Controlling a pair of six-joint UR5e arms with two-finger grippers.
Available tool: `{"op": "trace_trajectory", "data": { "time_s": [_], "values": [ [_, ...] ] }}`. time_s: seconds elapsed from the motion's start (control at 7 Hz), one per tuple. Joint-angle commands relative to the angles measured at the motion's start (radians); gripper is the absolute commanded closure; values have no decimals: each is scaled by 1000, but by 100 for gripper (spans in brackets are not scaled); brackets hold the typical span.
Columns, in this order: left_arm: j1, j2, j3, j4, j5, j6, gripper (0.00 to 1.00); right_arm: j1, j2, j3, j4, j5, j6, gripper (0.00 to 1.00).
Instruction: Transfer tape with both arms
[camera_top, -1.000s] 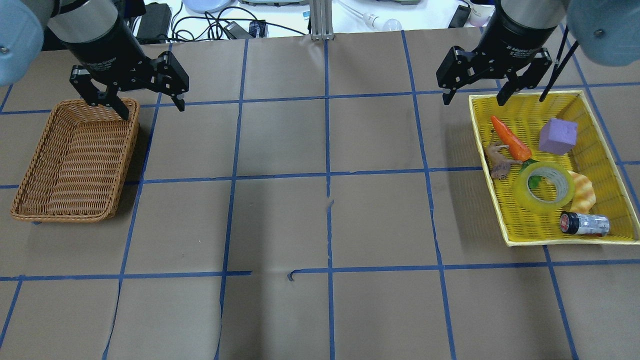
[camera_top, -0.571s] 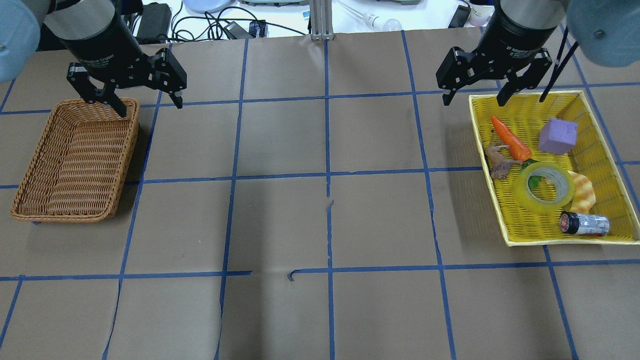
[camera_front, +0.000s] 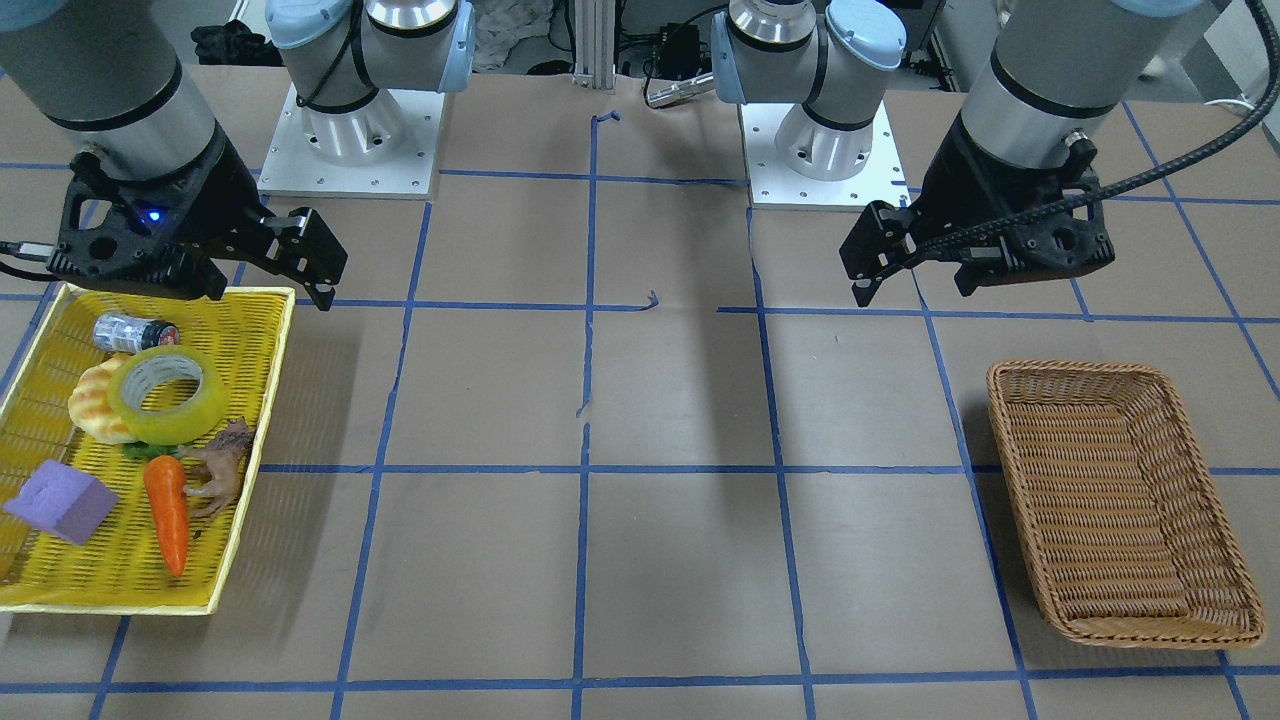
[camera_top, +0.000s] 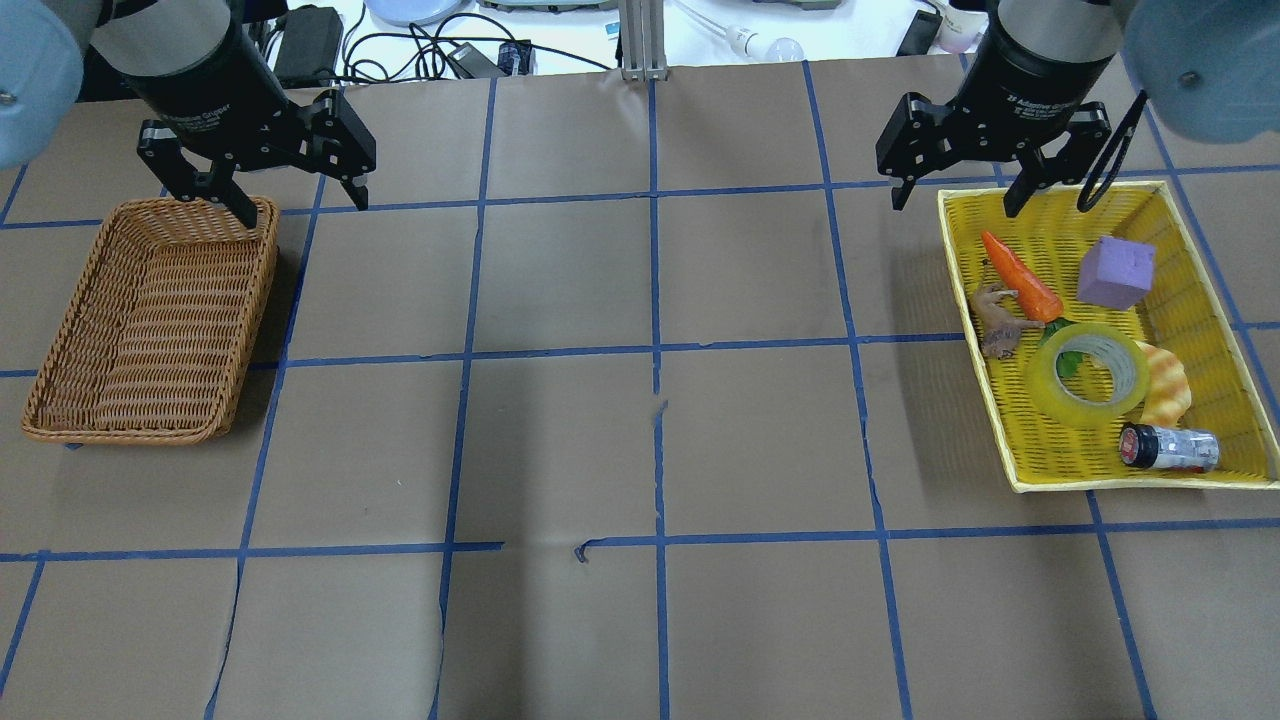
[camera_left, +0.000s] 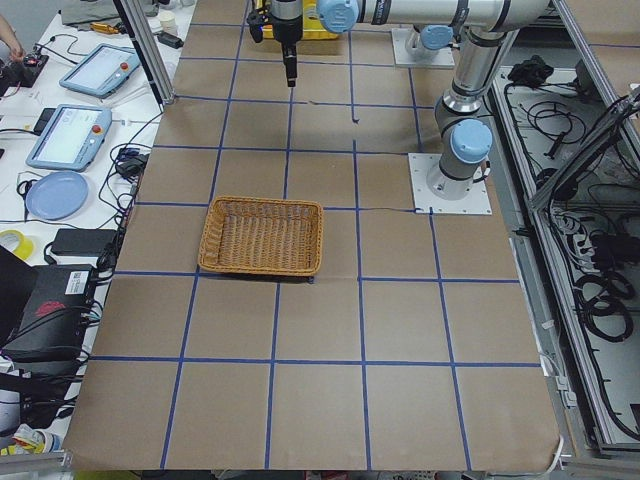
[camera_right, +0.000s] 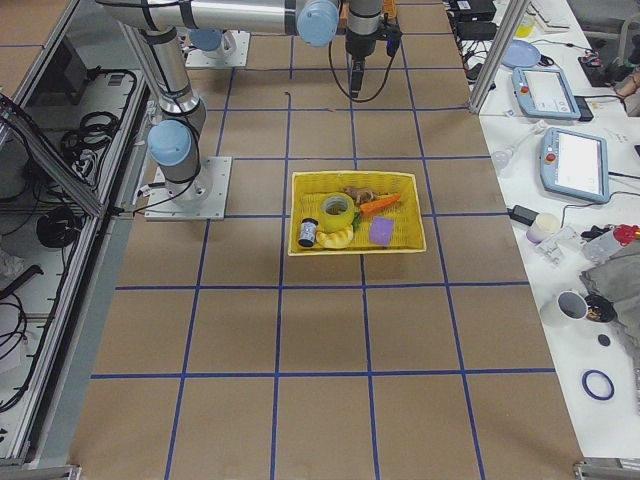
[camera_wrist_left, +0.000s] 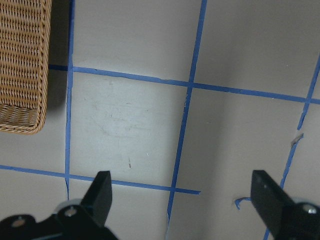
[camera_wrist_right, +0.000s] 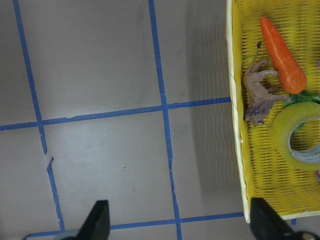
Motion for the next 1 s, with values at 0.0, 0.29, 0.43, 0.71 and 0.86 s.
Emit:
{"op": "trace_trajectory", "data": {
  "time_s": [0.0,0.29,0.43,0.71,0.86],
  "values": [
    [0,-1,-2,8,-2,-1,0,31,-4,2,0,-5,17,0],
    [0,-1,-2,8,-3,1,0,31,-8,2,0,-5,18,0],
    [0,-1,-4,8,-2,1,0,31,-8,4,2,-7,18,0],
    [0,-1,-5,8,-3,11,0,31,-8,5,5,-8,18,0],
    [0,-1,-5,8,-3,13,0,31,-9,4,8,-8,18,0]
  ]
}}
